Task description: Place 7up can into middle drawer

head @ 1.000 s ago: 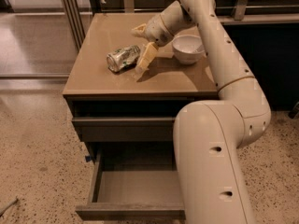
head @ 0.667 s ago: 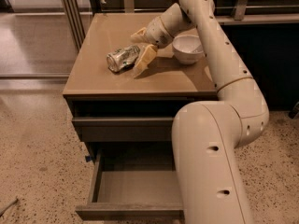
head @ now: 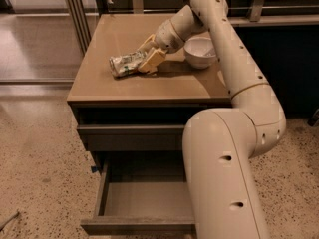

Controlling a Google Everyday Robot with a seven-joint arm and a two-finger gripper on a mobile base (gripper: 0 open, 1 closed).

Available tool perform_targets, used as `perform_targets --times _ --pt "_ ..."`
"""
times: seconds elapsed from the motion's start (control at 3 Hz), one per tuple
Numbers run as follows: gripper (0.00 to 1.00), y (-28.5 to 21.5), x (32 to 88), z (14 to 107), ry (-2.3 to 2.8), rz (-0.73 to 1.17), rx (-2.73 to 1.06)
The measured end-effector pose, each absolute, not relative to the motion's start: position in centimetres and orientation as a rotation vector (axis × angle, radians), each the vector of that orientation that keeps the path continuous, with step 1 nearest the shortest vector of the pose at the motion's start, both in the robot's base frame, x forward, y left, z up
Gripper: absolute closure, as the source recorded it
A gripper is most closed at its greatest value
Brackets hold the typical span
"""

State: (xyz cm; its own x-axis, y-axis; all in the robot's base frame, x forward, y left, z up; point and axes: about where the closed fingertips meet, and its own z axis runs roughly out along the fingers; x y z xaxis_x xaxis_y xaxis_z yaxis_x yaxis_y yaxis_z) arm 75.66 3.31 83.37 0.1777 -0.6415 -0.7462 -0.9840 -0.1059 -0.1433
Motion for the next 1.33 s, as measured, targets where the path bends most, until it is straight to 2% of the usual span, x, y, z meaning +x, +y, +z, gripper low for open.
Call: perform_targets --times 0.33,0.67,1.33 --pt "0.88 3.3 75.7 83.4 1.532 0.691 -1.823" --pt "1.0 3.7 75.7 83.4 1.523 0.689 -1.827" --pt "1.0 2.7 72.5 87.0 1.457 0.681 -1.845"
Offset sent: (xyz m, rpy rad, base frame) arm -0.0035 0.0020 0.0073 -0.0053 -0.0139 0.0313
